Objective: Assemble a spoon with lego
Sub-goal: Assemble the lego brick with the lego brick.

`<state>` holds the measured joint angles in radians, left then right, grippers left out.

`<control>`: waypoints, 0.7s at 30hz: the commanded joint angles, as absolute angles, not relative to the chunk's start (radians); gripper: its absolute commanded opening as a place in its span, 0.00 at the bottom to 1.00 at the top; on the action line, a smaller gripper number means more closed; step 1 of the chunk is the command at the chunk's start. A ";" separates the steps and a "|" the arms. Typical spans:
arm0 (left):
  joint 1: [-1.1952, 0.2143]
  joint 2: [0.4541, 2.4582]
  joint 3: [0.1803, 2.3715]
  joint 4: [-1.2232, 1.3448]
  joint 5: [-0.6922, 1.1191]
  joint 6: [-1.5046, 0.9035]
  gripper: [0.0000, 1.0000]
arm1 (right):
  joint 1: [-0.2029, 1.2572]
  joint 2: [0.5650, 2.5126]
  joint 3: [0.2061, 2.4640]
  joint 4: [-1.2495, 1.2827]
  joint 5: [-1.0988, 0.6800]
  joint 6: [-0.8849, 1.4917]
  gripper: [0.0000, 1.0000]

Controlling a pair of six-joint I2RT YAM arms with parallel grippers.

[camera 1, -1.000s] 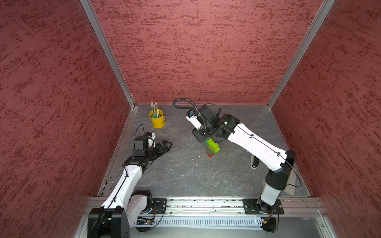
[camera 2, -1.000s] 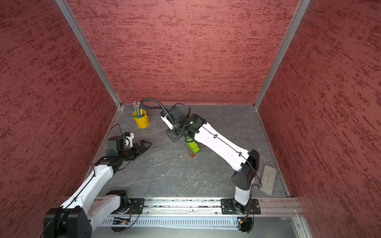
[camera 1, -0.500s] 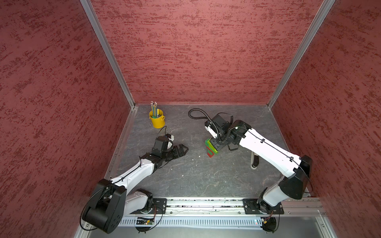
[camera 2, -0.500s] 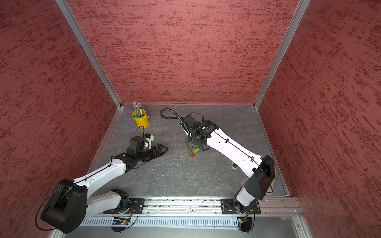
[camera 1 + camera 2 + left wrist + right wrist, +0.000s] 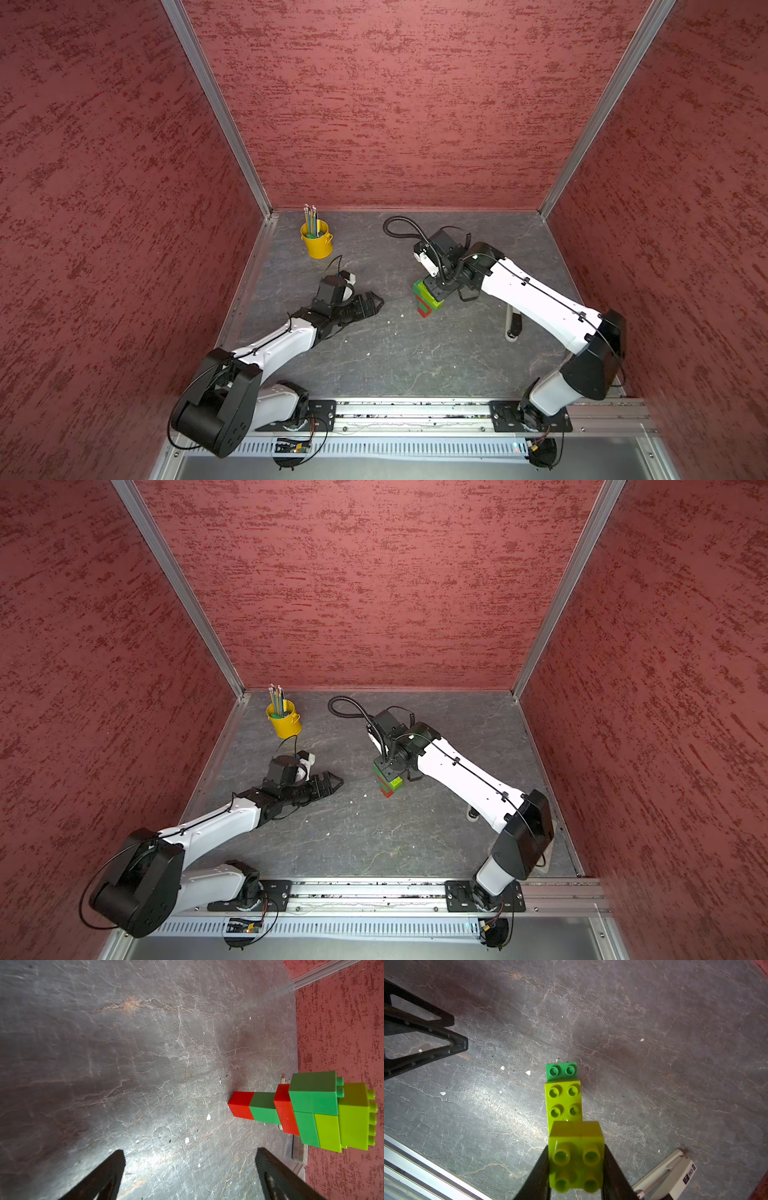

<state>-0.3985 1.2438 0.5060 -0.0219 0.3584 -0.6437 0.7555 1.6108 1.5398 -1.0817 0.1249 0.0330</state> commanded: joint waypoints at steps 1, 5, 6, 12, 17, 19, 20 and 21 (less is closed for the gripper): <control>-0.403 1.252 0.533 -0.003 0.347 -0.646 1.00 | 0.751 1.629 1.562 -1.045 0.093 0.027 0.28; -0.403 1.247 0.533 -0.013 0.339 -0.644 1.00 | 0.750 1.636 1.555 -1.039 0.082 0.021 0.28; -0.403 1.247 0.535 -0.014 0.339 -0.644 1.00 | 0.749 1.639 1.556 -1.039 0.079 0.020 0.28; -0.403 1.255 0.538 -0.013 0.338 -0.644 1.00 | 0.746 1.638 1.539 -1.040 0.094 0.020 0.28; -0.403 1.256 0.539 -0.014 0.339 -0.644 1.00 | 0.743 1.642 1.525 -1.037 0.083 0.017 0.28; -0.403 1.254 0.538 -0.017 0.338 -0.643 1.00 | 0.744 1.646 1.523 -1.035 0.080 0.014 0.28; -0.403 1.254 0.537 -0.016 0.337 -0.644 1.00 | 0.744 1.649 1.525 -1.038 0.081 0.012 0.28; -0.403 1.253 0.538 -0.019 0.336 -0.644 1.00 | 0.742 1.651 1.526 -1.040 0.083 0.012 0.28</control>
<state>-0.3988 1.2472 0.5175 -0.0223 0.3553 -0.6434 0.7486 1.6379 1.5303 -1.0588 0.0948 0.0105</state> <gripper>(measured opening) 0.997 0.351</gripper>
